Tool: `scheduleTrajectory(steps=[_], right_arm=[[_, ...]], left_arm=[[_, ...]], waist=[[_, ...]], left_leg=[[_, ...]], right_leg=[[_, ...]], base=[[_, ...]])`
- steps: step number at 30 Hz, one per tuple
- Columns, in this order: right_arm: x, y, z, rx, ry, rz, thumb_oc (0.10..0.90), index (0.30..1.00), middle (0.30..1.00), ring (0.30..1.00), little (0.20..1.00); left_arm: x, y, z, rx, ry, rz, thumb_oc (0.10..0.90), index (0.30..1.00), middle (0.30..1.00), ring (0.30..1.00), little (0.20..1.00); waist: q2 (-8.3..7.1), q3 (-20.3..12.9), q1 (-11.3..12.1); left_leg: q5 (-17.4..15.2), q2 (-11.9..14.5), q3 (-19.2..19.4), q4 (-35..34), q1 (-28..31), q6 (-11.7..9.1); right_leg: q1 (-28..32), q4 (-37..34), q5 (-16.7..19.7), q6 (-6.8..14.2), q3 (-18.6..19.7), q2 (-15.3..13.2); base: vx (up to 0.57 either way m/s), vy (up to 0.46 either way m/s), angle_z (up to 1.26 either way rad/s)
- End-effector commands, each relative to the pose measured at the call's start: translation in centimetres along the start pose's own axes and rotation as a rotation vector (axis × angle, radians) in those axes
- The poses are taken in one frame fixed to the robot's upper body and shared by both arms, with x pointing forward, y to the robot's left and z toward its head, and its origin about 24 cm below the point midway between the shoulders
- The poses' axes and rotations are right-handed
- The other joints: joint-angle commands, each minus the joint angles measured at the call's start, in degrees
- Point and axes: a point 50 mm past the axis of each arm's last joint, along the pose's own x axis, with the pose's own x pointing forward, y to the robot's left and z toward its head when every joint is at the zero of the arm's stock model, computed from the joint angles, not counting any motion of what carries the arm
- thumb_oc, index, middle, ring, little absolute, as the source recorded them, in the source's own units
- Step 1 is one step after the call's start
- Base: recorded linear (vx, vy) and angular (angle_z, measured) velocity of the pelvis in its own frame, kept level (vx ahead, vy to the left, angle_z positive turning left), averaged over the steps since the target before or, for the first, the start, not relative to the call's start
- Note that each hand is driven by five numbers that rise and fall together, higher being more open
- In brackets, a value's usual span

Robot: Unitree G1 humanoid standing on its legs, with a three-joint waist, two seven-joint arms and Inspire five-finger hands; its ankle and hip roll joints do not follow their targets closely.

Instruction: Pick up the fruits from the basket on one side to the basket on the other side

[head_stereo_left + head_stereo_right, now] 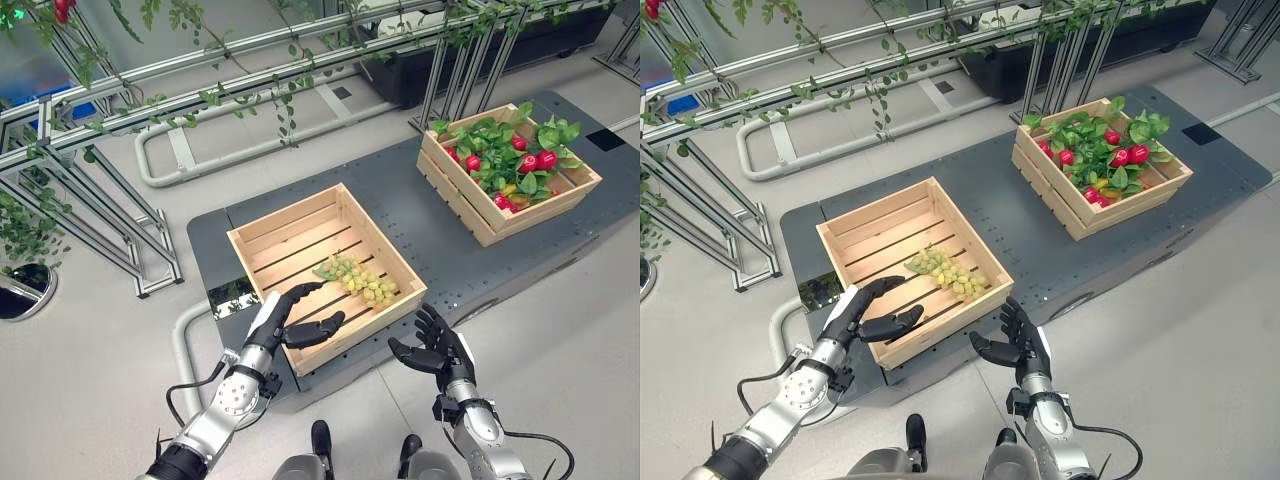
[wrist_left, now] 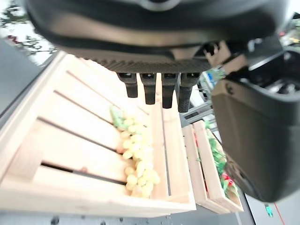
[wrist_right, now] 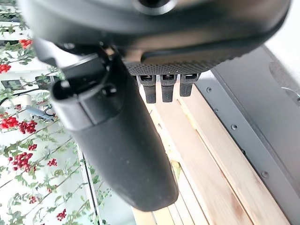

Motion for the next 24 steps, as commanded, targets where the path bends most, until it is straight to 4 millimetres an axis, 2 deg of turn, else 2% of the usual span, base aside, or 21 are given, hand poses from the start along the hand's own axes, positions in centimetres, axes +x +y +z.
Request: scheduleTrajectory(steps=[1, 5, 8, 14, 18, 24], right_arm=[[2.1, 1.2, 5.7, 0.025, -0.285, 0.034, 0.800, 0.900, 0.900, 0.900, 0.900], [1.9, -0.1, 5.3, -0.012, -0.238, 0.006, 0.800, 0.900, 0.900, 0.900, 0.900], [1.6, -1.1, 5.2, -0.042, -0.218, -0.005, 0.800, 0.900, 0.900, 0.900, 0.900], [2.1, -1.9, 6.0, -0.112, -0.226, 0.022, 0.800, 0.900, 0.900, 0.900, 0.900], [3.1, -2.2, 8.5, -0.208, -0.307, 0.070, 0.800, 0.900, 0.900, 0.900, 0.900], [5.0, -2.1, 12.4, -0.272, -0.386, 0.107, 0.800, 0.900, 0.900, 0.900, 0.900]], left_arm=[[2.0, 3.2, 5.4, 0.003, -0.292, 0.200, 0.800, 0.900, 0.900, 0.900, 0.900], [1.5, 6.1, 4.6, 0.167, -0.283, 0.366, 0.800, 0.900, 0.900, 0.900, 0.900], [1.6, 8.2, 4.9, 0.254, -0.272, 0.463, 0.800, 0.900, 0.900, 0.900, 0.900], [3.6, 9.7, 5.6, 0.427, -0.252, 0.549, 0.800, 0.900, 0.900, 0.900, 0.900], [5.2, 11.6, 6.9, 0.599, -0.280, 0.619, 0.800, 0.900, 0.900, 0.900, 0.900], [7.1, 14.7, 9.7, 0.823, -0.320, 0.680, 0.800, 0.900, 0.900, 0.900, 0.900]], waist=[[0.54, -1.26, 0.08], [0.66, -2.34, -0.08], [1.11, -2.08, -0.84], [2.21, 1.08, -3.04], [3.06, 5.99, -5.14], [2.23, 12.11, -6.86]], left_leg=[[-4.07, 1.86, -0.28, 1.01, 1.33, -1.27], [-3.57, 2.68, 0.17, 1.23, 1.95, -2.55], [-3.92, 2.69, -0.30, 2.15, 1.17, -3.12], [-4.65, 2.25, 0.05, 4.45, -1.38, -3.69], [-5.04, 1.62, 0.88, 8.11, -6.43, -4.35], [-7.06, 2.19, 3.55, 18.66, -15.83, -4.81]], right_leg=[[3.27, -2.84, 2.08, -1.92, -0.24, 2.53], [6.50, -4.64, 1.06, -2.44, -1.53, 2.45], [6.08, -3.89, -0.21, -2.74, -1.31, 2.37], [2.83, -1.77, -1.16, -3.21, -0.88, 1.65], [-2.95, 1.12, -1.66, -3.77, 1.48, 1.75], [-13.40, 10.24, -2.82, -4.56, 3.42, 1.47]], base=[[0.13, -0.174, 0.39], [0.21, -0.056, 0.11], [0.10, 0.037, -0.07], [0.01, 0.104, -0.01], [-0.12, 0.169, -0.13], [-0.17, 0.116, -0.27]])
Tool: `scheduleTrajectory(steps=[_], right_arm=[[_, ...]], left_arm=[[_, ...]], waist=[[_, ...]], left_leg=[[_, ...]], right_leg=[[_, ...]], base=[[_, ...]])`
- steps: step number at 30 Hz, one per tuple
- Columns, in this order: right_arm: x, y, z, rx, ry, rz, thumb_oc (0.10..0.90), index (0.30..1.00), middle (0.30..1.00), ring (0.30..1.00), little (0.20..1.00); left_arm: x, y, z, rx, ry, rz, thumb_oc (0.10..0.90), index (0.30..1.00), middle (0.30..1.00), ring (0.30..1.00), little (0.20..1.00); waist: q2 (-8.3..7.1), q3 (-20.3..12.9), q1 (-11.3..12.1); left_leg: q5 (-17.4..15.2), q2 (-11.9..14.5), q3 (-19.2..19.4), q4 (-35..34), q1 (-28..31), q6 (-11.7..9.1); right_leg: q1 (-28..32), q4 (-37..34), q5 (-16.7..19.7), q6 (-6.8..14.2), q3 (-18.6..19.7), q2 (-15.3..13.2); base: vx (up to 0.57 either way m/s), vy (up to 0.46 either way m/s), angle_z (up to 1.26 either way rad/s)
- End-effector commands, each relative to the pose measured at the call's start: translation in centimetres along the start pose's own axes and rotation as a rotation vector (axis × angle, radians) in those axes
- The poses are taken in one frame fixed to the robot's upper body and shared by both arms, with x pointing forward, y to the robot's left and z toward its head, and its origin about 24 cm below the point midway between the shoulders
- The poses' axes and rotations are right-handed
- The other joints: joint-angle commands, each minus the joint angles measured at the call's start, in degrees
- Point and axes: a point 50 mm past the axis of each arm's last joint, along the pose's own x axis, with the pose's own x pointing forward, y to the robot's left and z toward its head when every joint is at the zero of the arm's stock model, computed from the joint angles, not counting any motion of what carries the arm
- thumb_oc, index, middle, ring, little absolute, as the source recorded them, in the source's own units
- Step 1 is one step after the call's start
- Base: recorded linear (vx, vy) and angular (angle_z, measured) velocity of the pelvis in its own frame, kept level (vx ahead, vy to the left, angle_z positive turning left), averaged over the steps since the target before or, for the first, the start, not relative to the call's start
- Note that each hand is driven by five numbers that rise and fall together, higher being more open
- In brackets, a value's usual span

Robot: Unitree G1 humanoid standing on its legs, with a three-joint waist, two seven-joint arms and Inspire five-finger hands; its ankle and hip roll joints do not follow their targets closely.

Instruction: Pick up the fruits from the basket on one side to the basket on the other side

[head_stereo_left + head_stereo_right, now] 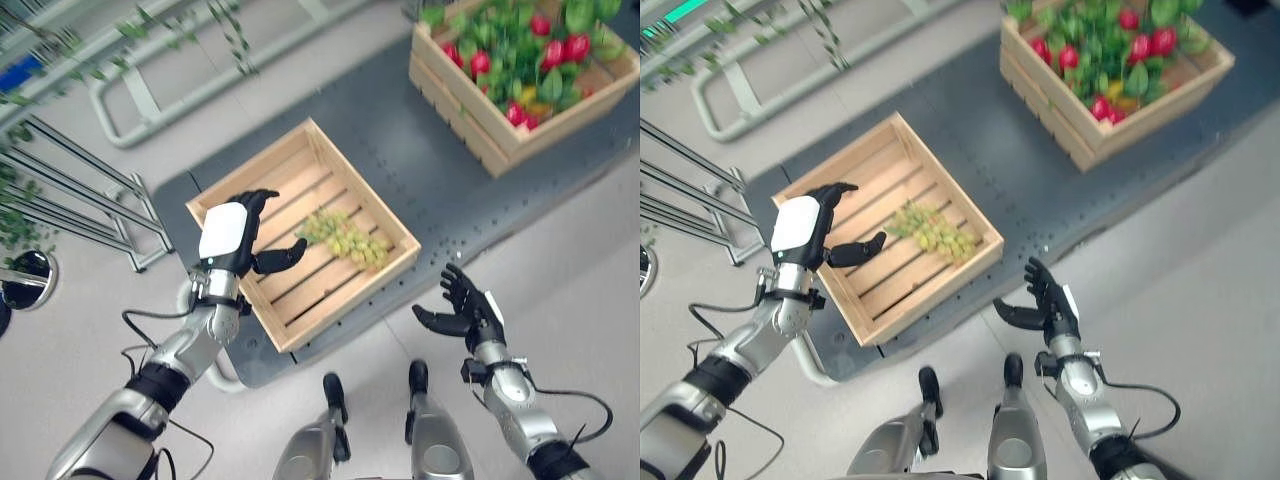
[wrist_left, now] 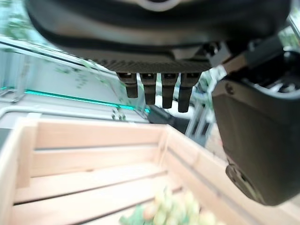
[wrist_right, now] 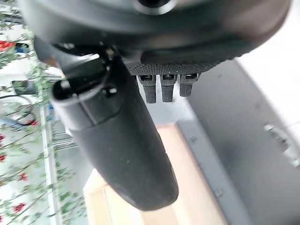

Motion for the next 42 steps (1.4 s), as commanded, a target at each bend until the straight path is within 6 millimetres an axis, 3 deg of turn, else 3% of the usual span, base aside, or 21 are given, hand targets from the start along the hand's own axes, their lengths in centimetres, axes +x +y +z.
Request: scheduleTrajectory(steps=[1, 6, 10, 17, 26, 33, 42], right_arm=[[1.8, 0.6, 4.3, -0.044, -0.191, 0.089, 0.800, 0.900, 0.900, 0.900, 0.900], [2.3, 0.5, 5.1, -0.067, -0.218, 0.077, 0.800, 0.900, 0.900, 0.900, 0.900], [2.9, 0.4, 5.8, -0.071, -0.223, 0.068, 0.800, 0.900, 0.900, 0.900, 0.900], [3.9, 1.0, 7.6, -0.054, -0.262, 0.074, 0.800, 0.900, 0.900, 0.900, 0.900], [4.6, 1.0, 8.7, -0.040, -0.281, 0.059, 0.800, 0.900, 0.900, 0.900, 0.900], [4.7, 0.9, 9.3, -0.017, -0.300, 0.033, 0.800, 0.900, 0.900, 0.900, 0.900], [4.7, 0.3, 9.1, 0.000, -0.298, -0.001, 0.800, 0.900, 0.900, 0.900, 0.900]], left_arm=[[4.0, 5.2, -0.4, 0.133, -0.037, 0.204, 0.800, 0.900, 0.900, 0.900, 0.900], [5.7, 6.6, -0.2, 0.197, -0.046, 0.228, 0.800, 0.900, 0.900, 0.900, 0.900], [6.7, 7.9, 0.3, 0.266, -0.087, 0.239, 0.800, 0.900, 0.900, 0.900, 0.900], [9.3, 11.1, 3.1, 0.492, -0.274, 0.292, 0.800, 0.900, 0.900, 0.900, 0.900], [11.4, 12.9, 5.1, 0.733, -0.348, 0.247, 0.800, 0.900, 0.900, 0.900, 0.900], [12.8, 13.2, 4.5, 0.836, -0.234, 0.093, 0.800, 0.900, 0.900, 0.900, 0.900], [13.3, 13.2, 3.5, 0.872, -0.123, -0.046, 0.800, 0.900, 0.900, 0.900, 0.900]], waist=[[-3.03, 1.95, -2.17], [-4.32, 3.08, -2.31], [-4.91, 3.08, -2.27], [-5.84, 3.08, -2.56], [-6.68, 3.08, -3.71], [-7.51, 3.08, -4.71], [-7.37, 3.08, -5.22]], left_leg=[[-7.83, 0.94, 0.41, 15.54, -7.18, -1.81], [-9.79, 1.73, 0.11, 22.87, -16.23, -1.47], [-9.84, 2.34, 0.15, 24.67, -20.66, -1.39], [-9.51, 2.99, 0.01, 26.17, -26.59, -1.35], [-9.71, 3.73, 0.34, 27.46, -28.97, -1.47], [-9.71, 4.25, 1.20, 27.52, -30.34, -1.42], [-9.46, 3.89, 2.10, 26.37, -31.91, -1.39]], right_leg=[[-4.67, 13.85, -8.36, -3.74, 0.36, -0.83], [-12.82, 20.83, -10.26, -4.04, 0.98, -1.17], [-16.80, 22.34, -10.13, -4.06, 1.03, -0.84], [-22.30, 23.48, -9.58, -3.84, 1.36, 0.19], [-24.63, 23.80, -9.16, -3.58, 1.78, 1.04], [-25.97, 22.79, -8.30, -3.03, 1.73, 1.53], [-27.84, 20.23, -6.69, -2.43, 2.03, 1.55]], base=[[-0.13, 0.065, -0.05], [-0.09, 0.018, -0.04], [-0.04, -0.005, 0.06], [-0.01, -0.007, 0.00], [-0.01, -0.001, -0.03], [0.00, 0.000, 0.00], [0.00, 0.005, -0.01]])
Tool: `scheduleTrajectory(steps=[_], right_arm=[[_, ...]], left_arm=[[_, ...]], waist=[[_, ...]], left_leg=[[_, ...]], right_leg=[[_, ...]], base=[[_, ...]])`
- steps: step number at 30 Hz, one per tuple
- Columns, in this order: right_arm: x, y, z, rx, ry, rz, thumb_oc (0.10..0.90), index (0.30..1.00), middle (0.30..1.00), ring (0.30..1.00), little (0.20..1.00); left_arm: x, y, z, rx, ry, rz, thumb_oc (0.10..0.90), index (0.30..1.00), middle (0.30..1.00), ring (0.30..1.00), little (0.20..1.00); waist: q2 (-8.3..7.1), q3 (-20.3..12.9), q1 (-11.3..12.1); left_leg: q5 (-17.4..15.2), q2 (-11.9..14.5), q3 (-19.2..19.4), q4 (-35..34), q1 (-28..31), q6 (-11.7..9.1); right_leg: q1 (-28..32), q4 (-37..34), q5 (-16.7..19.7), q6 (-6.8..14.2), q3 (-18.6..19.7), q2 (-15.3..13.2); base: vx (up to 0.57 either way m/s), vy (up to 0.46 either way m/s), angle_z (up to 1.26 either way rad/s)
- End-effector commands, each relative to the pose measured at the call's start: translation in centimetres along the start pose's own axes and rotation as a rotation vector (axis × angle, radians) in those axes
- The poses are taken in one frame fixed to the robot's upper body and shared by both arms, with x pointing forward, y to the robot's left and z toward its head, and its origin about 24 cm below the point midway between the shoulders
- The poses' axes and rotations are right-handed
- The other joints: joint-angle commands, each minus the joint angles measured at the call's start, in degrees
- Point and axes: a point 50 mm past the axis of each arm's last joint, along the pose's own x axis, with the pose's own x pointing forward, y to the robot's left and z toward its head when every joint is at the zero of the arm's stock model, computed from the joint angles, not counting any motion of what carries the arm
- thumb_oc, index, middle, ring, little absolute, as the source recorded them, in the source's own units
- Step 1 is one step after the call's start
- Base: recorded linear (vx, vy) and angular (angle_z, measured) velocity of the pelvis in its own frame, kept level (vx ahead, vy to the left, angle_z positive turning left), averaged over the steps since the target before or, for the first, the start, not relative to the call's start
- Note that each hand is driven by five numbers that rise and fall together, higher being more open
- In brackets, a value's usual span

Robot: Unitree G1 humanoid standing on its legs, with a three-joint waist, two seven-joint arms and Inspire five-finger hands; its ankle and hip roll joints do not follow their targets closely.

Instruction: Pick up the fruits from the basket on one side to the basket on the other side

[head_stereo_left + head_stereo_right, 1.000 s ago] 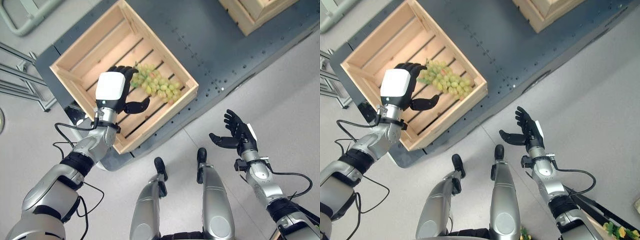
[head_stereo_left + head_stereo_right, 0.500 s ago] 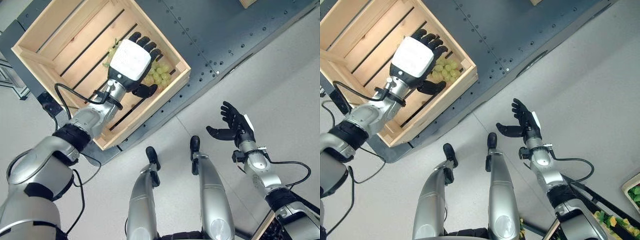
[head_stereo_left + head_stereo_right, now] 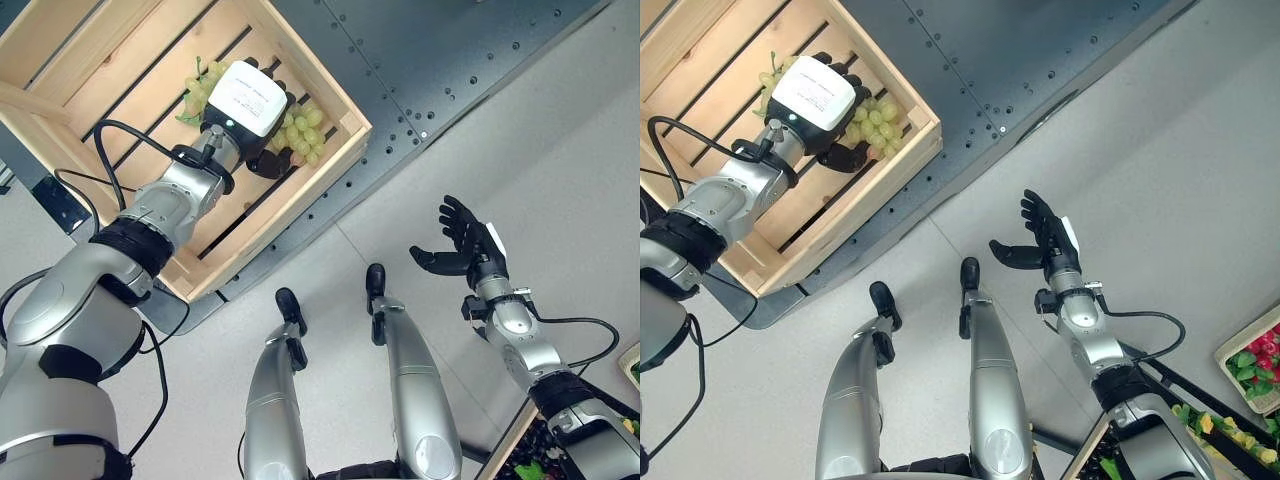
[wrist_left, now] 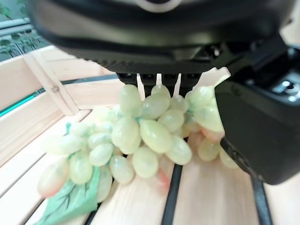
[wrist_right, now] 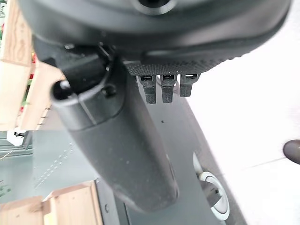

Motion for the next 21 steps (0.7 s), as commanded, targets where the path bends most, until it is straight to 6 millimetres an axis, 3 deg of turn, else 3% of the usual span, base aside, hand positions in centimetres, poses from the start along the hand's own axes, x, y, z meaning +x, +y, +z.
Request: scheduleTrajectory(steps=[1, 8, 14, 15, 16, 17, 21], right_arm=[[0.6, -0.3, 3.5, 0.066, -0.177, -0.041, 0.800, 0.900, 0.900, 0.900, 0.900], [0.8, -0.1, 4.3, 0.099, -0.228, -0.065, 0.800, 0.900, 0.900, 0.900, 0.900], [0.8, -0.1, 5.2, 0.104, -0.274, -0.081, 0.800, 0.900, 0.900, 0.900, 0.900], [0.7, -0.2, 5.3, 0.107, -0.280, -0.086, 0.800, 0.900, 0.900, 0.900, 0.900], [0.8, -0.2, 5.3, 0.108, -0.282, -0.088, 0.800, 0.900, 0.900, 0.900, 0.900], [0.8, -0.4, 5.5, 0.113, -0.292, -0.095, 0.800, 0.900, 0.900, 0.900, 0.900], [1.1, -0.3, 6.1, 0.115, -0.315, -0.091, 0.800, 0.900, 0.900, 0.900, 0.900]], left_arm=[[-0.1, 1.7, -4.2, 0.064, 0.162, -0.005, 0.800, 0.900, 0.900, 0.900, 0.900], [0.7, 2.8, -5.1, 0.126, 0.177, 0.003, 0.800, 0.900, 0.900, 0.900, 0.900], [0.6, 1.7, -5.2, 0.141, 0.165, -0.091, 0.800, 0.900, 0.900, 0.900, 0.900], [0.5, 1.3, -5.1, 0.144, 0.164, -0.116, 0.627, 0.641, 0.641, 0.641, 0.641], [0.5, 1.3, -5.1, 0.146, 0.164, -0.120, 0.562, 0.542, 0.542, 0.542, 0.542], [0.4, 0.8, -4.9, 0.141, 0.153, -0.148, 0.400, 0.300, 0.300, 0.300, 0.300], [0.3, 0.1, -4.6, 0.119, 0.141, -0.173, 0.400, 0.300, 0.300, 0.300, 0.300]], waist=[[-1.13, -0.73, -0.02], [-1.86, -0.73, -0.55], [-1.74, -0.73, -1.32], [-1.68, -0.73, -1.33], [-1.67, -0.73, -1.32], [-1.58, -0.73, -1.26], [-1.58, -0.73, -1.02]], left_leg=[[-2.51, -0.32, 2.89, 2.17, -1.42, -0.09], [-2.18, -0.48, 3.33, 2.02, -4.59, -0.07], [-2.24, -0.76, 3.88, 2.06, -6.81, -0.01], [-2.29, -0.84, 3.97, 2.08, -7.00, 0.06], [-2.29, -0.85, 3.98, 2.09, -7.01, 0.07], [-2.27, -0.88, 4.15, 1.97, -7.05, 0.13], [-2.13, -1.10, 4.15, 1.81, -7.17, 0.12]], right_leg=[[2.60, -2.45, -0.29, 1.45, -0.56, 0.93], [-0.24, -4.25, 1.39, 1.94, -0.66, 1.10], [-3.03, -5.34, 2.84, 2.37, 0.39, 1.35], [-3.27, -5.43, 2.95, 2.45, 0.47, 1.31], [-3.29, -5.44, 2.96, 2.46, 0.48, 1.31], [-3.39, -5.59, 3.06, 2.51, 0.49, 1.27], [-3.33, -6.06, 3.32, 2.60, 0.40, 1.24]], base=[[0.00, 0.014, -0.03], [-0.01, -0.001, 0.00], [0.00, 0.030, -0.02], [-0.01, 0.041, -0.06], [-0.02, 0.024, -0.04], [0.00, 0.000, 0.00], [-0.02, 0.010, -0.03]])
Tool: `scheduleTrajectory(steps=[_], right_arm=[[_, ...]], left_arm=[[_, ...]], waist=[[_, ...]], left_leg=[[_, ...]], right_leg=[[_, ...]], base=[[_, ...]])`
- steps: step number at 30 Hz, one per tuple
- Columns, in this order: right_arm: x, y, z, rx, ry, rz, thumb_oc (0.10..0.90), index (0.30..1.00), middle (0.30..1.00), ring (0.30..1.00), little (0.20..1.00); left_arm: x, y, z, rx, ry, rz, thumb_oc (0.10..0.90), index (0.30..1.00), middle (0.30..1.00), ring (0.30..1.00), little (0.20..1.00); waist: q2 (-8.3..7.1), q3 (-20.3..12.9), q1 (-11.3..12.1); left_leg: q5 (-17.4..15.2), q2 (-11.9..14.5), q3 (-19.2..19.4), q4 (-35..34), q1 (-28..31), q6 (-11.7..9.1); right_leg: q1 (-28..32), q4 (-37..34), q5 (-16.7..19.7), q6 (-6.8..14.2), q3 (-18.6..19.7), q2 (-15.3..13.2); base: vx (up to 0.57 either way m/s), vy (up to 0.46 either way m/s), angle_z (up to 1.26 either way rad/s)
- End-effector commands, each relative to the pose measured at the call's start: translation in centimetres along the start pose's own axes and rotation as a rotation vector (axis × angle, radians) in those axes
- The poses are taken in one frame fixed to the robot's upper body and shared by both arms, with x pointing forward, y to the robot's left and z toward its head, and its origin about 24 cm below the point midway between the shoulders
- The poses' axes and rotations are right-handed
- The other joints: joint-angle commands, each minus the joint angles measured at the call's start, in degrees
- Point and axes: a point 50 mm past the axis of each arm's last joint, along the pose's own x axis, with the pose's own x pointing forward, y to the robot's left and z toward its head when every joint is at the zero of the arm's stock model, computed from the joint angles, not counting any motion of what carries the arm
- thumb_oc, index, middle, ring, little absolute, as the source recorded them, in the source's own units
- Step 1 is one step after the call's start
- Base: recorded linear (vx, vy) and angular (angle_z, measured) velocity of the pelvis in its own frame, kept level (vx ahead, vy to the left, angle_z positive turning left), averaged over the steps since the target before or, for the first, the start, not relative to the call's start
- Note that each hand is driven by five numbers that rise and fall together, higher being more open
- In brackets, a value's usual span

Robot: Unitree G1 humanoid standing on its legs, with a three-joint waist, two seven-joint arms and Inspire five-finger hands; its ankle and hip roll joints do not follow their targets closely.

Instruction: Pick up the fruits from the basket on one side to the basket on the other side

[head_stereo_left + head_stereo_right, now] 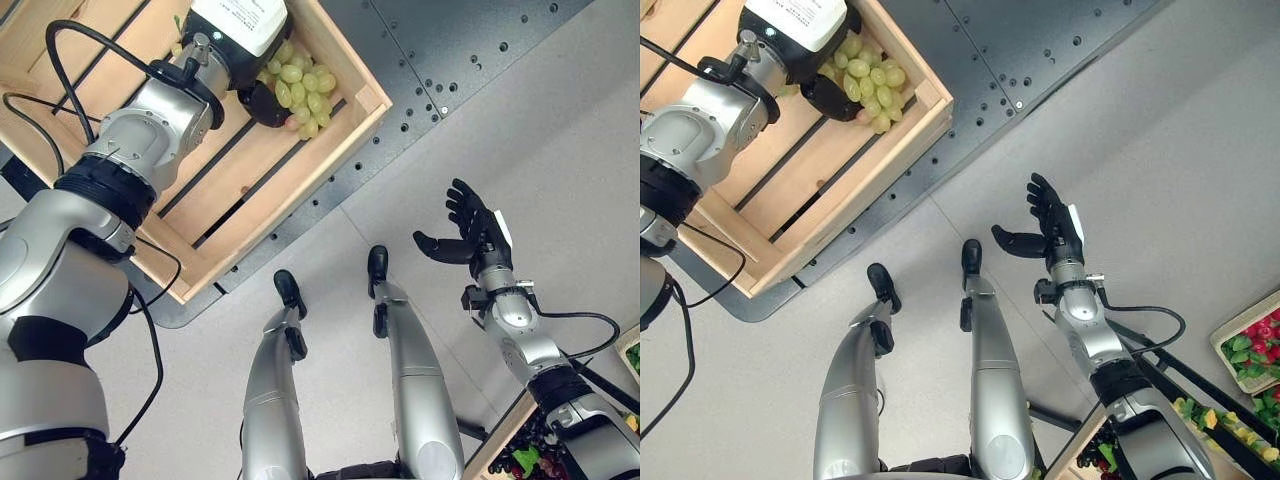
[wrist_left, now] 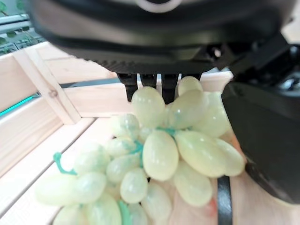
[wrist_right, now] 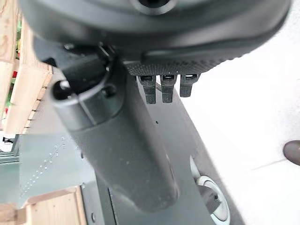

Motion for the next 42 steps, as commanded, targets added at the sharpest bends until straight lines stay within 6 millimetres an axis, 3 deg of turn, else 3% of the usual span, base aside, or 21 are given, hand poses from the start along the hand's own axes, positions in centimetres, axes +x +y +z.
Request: scheduleTrajectory(steps=[1, 11, 18, 24, 27, 32, 37, 42], right_arm=[[0.7, -0.3, 4.2, 0.096, -0.227, -0.047, 0.800, 0.900, 0.900, 0.900, 0.900], [0.9, -0.1, 5.0, 0.111, -0.262, -0.049, 0.800, 0.900, 0.900, 0.900, 0.900], [0.6, -0.6, 4.8, 0.113, -0.262, -0.056, 0.800, 0.900, 0.900, 0.900, 0.900], [-0.3, -0.5, 4.2, 0.111, -0.265, -0.045, 0.800, 0.900, 0.900, 0.900, 0.900], [-1.4, 0.0, 3.4, 0.097, -0.265, -0.029, 0.800, 0.900, 0.900, 0.900, 0.900], [-1.8, 1.3, 3.4, 0.101, -0.276, -0.003, 0.800, 0.900, 0.900, 0.900, 0.900], [-2.8, 2.3, 1.5, 0.093, -0.209, 0.033, 0.800, 0.900, 0.900, 0.900, 0.900], [-5.0, 2.2, -1.2, 0.127, -0.098, 0.049, 0.800, 0.900, 0.900, 0.900, 0.900]], left_arm=[[-2.0, -5.5, -1.4, 0.079, 0.108, -0.237, 0.400, 0.300, 0.300, 0.300, 0.300], [-1.9, -4.4, -0.3, 0.057, -0.033, -0.168, 0.400, 0.300, 0.300, 0.300, 0.300], [-2.5, -4.6, 0.6, -0.023, -0.096, -0.160, 0.400, 0.300, 0.300, 0.300, 0.300], [-3.7, -4.4, -1.1, -0.417, 0.079, 0.081, 0.400, 0.300, 0.300, 0.300, 0.300], [-5.7, -6.3, -1.5, -0.718, 0.206, 0.189, 0.400, 0.300, 0.300, 0.300, 0.300], [-8.8, -10.0, 0.7, -1.074, 0.361, 0.262, 0.400, 0.300, 0.300, 0.300, 0.300], [-12.7, -13.7, 3.8, -1.429, 0.556, 0.286, 0.400, 0.300, 0.300, 0.300, 0.300], [-15.7, -15.4, 6.7, -1.695, 0.688, 0.307, 0.400, 0.300, 0.300, 0.300, 0.300]], waist=[[-1.18, -0.51, -1.76], [-0.29, -0.51, -0.37], [0.24, -0.51, 0.17], [-0.03, -0.51, 0.91], [-0.30, -0.51, 1.82], [-0.97, -0.60, 3.39], [-0.01, -7.16, 4.25], [1.03, -14.36, 4.78]], left_leg=[[-1.31, -0.67, 2.36, 0.90, -1.44, -1.13], [-0.88, -1.66, 1.91, -1.65, 2.06, -0.79], [-1.78, -1.79, 2.09, -1.69, 6.35, -0.32], [-2.54, -2.01, 1.88, -2.28, 12.97, 0.01], [-2.79, -2.43, 1.27, -3.43, 18.41, 0.28], [-2.86, -2.95, -0.02, -6.17, 28.57, 0.11], [-2.18, -3.19, -0.83, -10.94, 36.61, -0.35], [-1.41, -3.84, -0.81, -17.54, 45.00, -0.62]], right_leg=[[2.04, -4.39, 1.78, 1.25, -0.92, 1.60], [5.33, -5.15, 1.35, 1.37, -2.55, 1.32], [9.33, -4.76, 0.34, 1.18, -3.06, 0.96], [15.79, -5.47, -0.34, 1.20, -3.08, 0.86], [21.22, -6.47, -0.79, 1.29, -3.14, 0.73], [31.83, -9.39, -1.21, 1.05, -4.23, 0.06], [40.28, -13.99, -1.17, 0.90, -4.59, -0.83], [49.60, -20.90, -0.38, 1.12, -4.97, -0.37]], base=[[-0.03, 0.001, -0.06], [-0.04, -0.010, 0.00], [-0.01, -0.001, 0.00], [0.00, 0.000, 0.00], [0.01, -0.027, 0.00], [0.02, -0.023, 0.06], [0.13, 0.013, 0.02], [0.22, -0.017, 0.06]])
